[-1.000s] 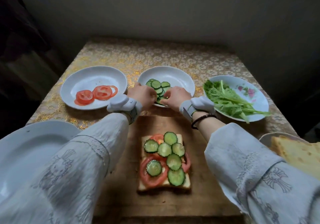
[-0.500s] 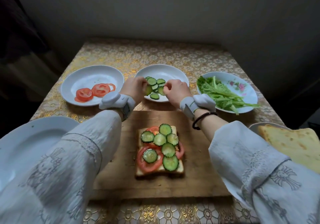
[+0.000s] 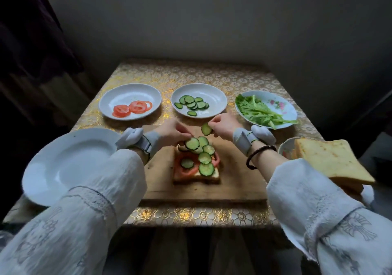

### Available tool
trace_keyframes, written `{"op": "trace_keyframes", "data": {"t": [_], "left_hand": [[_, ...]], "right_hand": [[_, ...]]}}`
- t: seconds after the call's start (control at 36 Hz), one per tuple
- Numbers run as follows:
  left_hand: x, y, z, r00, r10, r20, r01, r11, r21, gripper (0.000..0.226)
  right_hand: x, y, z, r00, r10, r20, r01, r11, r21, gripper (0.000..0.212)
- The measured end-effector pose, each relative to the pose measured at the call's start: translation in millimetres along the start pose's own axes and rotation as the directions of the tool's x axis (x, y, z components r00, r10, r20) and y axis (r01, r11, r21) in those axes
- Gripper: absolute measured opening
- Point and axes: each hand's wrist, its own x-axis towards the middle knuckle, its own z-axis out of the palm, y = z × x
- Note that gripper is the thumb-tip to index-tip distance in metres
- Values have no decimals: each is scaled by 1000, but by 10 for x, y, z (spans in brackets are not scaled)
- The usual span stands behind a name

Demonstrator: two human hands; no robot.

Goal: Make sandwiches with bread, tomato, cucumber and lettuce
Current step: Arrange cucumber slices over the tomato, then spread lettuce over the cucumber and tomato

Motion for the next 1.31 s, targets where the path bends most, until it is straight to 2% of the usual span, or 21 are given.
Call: {"op": "trace_keyframes", "data": {"t": [0.17, 0.39, 0.53, 0.61, 0.67, 0.78, 0.94, 1.31], "left_hand": [[-205, -28, 114, 1000, 22, 14, -23, 997, 67, 26], [-325, 15, 165, 995, 100, -2, -96, 959, 265, 25], [-341, 22, 169, 992, 122, -29, -107, 943, 314, 23], [-344, 18, 151, 991, 123, -43, -102, 939, 329, 20], [-347, 10, 148, 990, 130, -53, -105, 936, 337, 19], [-342, -14, 163, 986, 147, -83, -110, 932, 345, 18], [-340, -11, 187, 983, 163, -80, -127, 933, 338, 22], [-289, 174, 172, 988, 153, -31, -123, 887, 444, 28]], "right_hand": [[-147, 39, 76, 1000, 7, 28, -8, 1000, 30, 29], [-245, 21, 62, 997, -3, 76, 0, 999, 46, 16], [-293, -17, 71, 988, 29, 154, -47, 992, 116, 31], [-323, -40, 92, 978, 22, 206, -46, 992, 114, 29], [-319, -40, 118, 984, -1, 177, -9, 998, 57, 21], [-311, -19, 157, 993, -48, 106, 52, 998, -32, 25], [-344, -12, 163, 997, -44, 61, 52, 988, -148, 24], [-455, 55, 12, 995, -97, -9, 92, 965, -244, 25]]}}
